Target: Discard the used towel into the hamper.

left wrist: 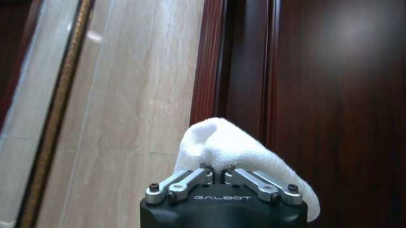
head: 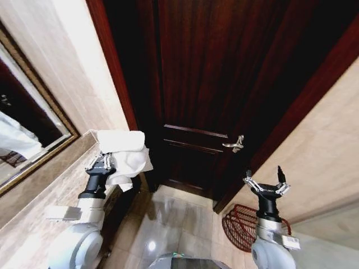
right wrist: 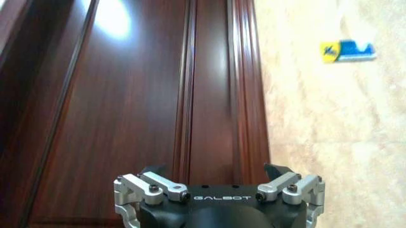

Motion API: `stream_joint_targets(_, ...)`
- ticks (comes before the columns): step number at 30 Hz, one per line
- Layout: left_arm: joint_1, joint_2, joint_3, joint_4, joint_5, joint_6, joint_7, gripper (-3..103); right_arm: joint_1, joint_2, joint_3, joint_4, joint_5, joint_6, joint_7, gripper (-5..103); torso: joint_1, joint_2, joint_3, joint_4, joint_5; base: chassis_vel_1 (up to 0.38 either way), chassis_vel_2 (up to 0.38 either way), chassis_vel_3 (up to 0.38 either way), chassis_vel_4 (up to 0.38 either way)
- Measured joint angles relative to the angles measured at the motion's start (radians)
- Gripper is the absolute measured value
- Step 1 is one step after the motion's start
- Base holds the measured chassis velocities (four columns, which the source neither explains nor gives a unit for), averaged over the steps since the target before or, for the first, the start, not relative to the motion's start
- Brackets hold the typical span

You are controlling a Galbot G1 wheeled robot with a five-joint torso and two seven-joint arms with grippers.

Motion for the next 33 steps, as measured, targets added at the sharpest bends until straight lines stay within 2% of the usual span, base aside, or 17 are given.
stream_joint_targets(10, 0.001, -0.004, 0.002, 0.000, 0.003, -0.014, -0.002, 4, 0.000, 0.000, 0.002, 0.000, 0.000, 0.002, 0.005, 100, 0.000, 0.001, 0.000, -0.0001, 0.0005, 0.102, -0.116, -0.133, 0.112)
stream_joint_targets(33, -0.003, -0.005, 0.009, 0.018, 0.029, -0.033, 0.015, 4, -0.008, 0.005, 0.005, -0.006, 0.016, 0.017, -0.003, 100, 0.000, 0.000, 0.000, 0.0000, 0.0001, -0.026, 0.005, 0.020, -0.018)
